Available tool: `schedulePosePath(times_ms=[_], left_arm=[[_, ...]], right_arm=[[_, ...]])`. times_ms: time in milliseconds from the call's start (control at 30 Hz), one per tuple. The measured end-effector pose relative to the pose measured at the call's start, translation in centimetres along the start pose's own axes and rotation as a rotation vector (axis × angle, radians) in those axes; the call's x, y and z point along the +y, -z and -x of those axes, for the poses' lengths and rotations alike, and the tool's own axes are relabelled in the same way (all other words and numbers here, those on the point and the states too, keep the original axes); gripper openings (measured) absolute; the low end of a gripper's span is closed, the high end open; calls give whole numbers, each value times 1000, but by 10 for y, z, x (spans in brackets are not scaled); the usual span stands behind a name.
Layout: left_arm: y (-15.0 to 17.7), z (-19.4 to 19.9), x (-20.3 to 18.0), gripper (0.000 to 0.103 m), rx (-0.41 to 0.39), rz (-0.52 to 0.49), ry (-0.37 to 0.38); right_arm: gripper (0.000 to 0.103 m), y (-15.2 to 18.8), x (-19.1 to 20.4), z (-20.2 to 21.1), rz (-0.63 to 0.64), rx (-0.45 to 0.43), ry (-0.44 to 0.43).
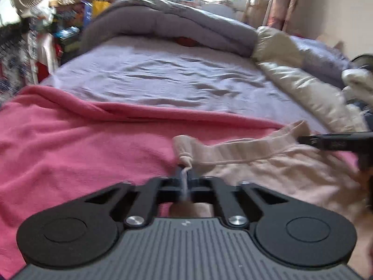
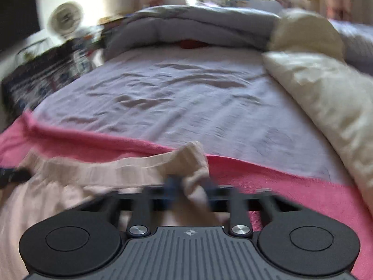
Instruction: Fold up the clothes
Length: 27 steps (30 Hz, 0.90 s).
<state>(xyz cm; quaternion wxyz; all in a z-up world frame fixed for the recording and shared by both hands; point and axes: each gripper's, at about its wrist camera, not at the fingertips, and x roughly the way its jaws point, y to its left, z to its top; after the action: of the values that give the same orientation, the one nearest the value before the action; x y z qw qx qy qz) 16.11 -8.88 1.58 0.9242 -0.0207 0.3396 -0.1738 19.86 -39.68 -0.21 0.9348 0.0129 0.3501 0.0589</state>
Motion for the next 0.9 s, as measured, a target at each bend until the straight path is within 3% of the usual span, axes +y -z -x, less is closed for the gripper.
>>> schedulePosePath(times_ms=[200, 300, 367, 400, 467, 533, 600, 633, 700, 767, 833, 900], left_arm=[[-11, -3, -19, 3, -54, -155, -80], [-7, -23, -21, 7, -18, -208, -149], [-5, -27, -22, 7, -13, -227, -166], [-4, -30, -23, 7, -10, -237, -174], [-4, -32, -23, 9, -4, -238, -177], [-10, -28, -15, 14, 5, -189, -144], [-19, -18, 5, 30, 24, -66, -78], [-24, -10, 17, 32, 19, 13, -47], [-34, 11, 42, 33, -17, 178, -6], [-40, 27, 58, 33, -28, 286, -36], [-40, 43, 59, 32, -30, 291, -82], [-34, 64, 45, 33, -40, 207, -97]], right_arm=[[8, -25, 1, 8, -3, -110, 35], [9, -21, 8, -30, 43, -27, 74], [13, -14, 13, -46, 58, -36, 113], [17, -20, 13, -46, 33, -29, 125], [49, -28, 6, -35, -35, -10, 151], [64, -35, -5, -4, -92, -45, 154], [83, -34, -21, 47, -153, -133, 102], [92, -33, -29, 71, -178, -164, 72], [94, -22, -45, 131, -196, -213, 5], [97, -2, -51, 192, -173, -248, 27], [97, 34, -45, 252, -143, -262, 60], [97, 75, -35, 308, -121, -265, 90]])
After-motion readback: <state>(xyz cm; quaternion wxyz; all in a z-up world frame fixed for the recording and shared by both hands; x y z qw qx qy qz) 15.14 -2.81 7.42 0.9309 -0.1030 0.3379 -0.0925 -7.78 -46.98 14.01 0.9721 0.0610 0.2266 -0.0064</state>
